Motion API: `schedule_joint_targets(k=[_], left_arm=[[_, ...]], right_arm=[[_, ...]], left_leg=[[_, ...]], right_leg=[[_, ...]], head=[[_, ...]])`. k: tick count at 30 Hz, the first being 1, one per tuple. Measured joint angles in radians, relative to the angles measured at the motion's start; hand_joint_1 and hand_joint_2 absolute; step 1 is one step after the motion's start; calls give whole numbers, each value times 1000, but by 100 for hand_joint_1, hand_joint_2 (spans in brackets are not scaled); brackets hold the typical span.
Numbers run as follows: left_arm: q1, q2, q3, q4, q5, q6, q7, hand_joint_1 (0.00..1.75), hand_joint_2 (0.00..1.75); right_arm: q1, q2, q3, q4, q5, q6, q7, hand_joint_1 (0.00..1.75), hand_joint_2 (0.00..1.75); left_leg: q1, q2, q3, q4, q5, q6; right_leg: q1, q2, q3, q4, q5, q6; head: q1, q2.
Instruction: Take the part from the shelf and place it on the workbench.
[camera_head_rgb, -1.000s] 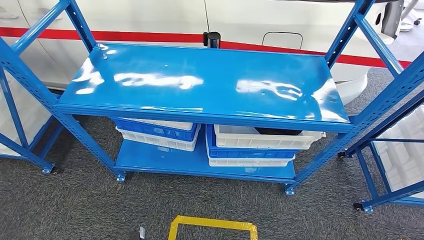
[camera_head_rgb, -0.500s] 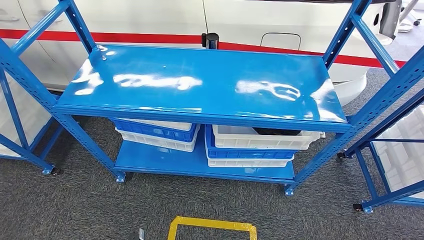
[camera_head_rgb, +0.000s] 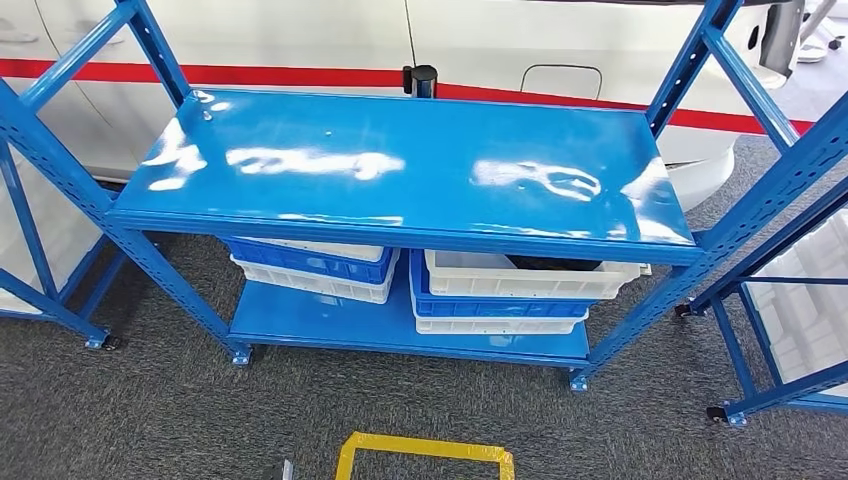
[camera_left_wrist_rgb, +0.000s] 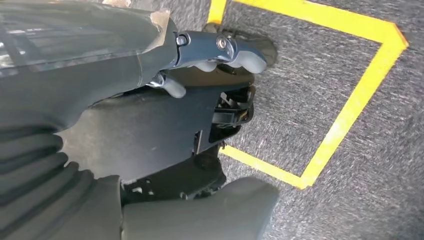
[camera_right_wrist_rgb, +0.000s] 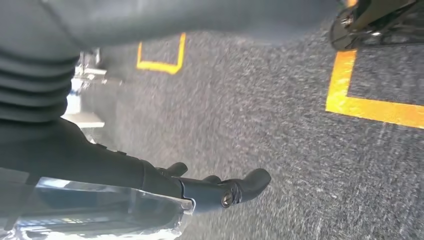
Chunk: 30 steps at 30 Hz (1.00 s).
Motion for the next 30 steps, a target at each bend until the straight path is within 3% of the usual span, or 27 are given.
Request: schedule_joint_targets(k=[17,21,24,26,28,30], left_arm=[[100,134,-53,-69,-182,-93,75,0,175],[137,163,-70,-85,-225,-117,92,0,0],[151,188,-74,-97,-257,-134,104,0,0],[161,205,-80,-106,-278,-145,113,0,87],[171,221,-89,-115,-300,-156,122,0,87],[179,233,-94,-121,-316,-165,128,0,0]], right_arm=[[82,-52,237,-66,-541,70,-82,0,0],[100,-65,294,-83,-669,87,-102,0,0],[114,-73,338,-96,-766,100,-117,0,0],[124,-79,366,-104,-830,108,-126,0,0],[134,-85,395,-113,-894,117,-136,0,0],[141,-90,416,-119,-942,123,-144,0,0]], left_leg=[[0,0,4,-1,-3,-1],[0,0,4,-1,-3,-2],[0,0,4,-1,-3,-2],[0,0,5,-1,-3,-2],[1,0,5,-1,-3,-2],[1,0,5,-1,-3,-2]], right_leg=[[0,0,-4,0,-4,1],[0,0,-4,0,-5,0],[0,0,-4,0,-5,0],[0,0,-4,0,-5,0],[0,0,-3,0,-5,0],[0,0,-3,0,-5,0]], head=[[0,0],[0,0],[0,0],[0,0],[0,0],[0,0]])
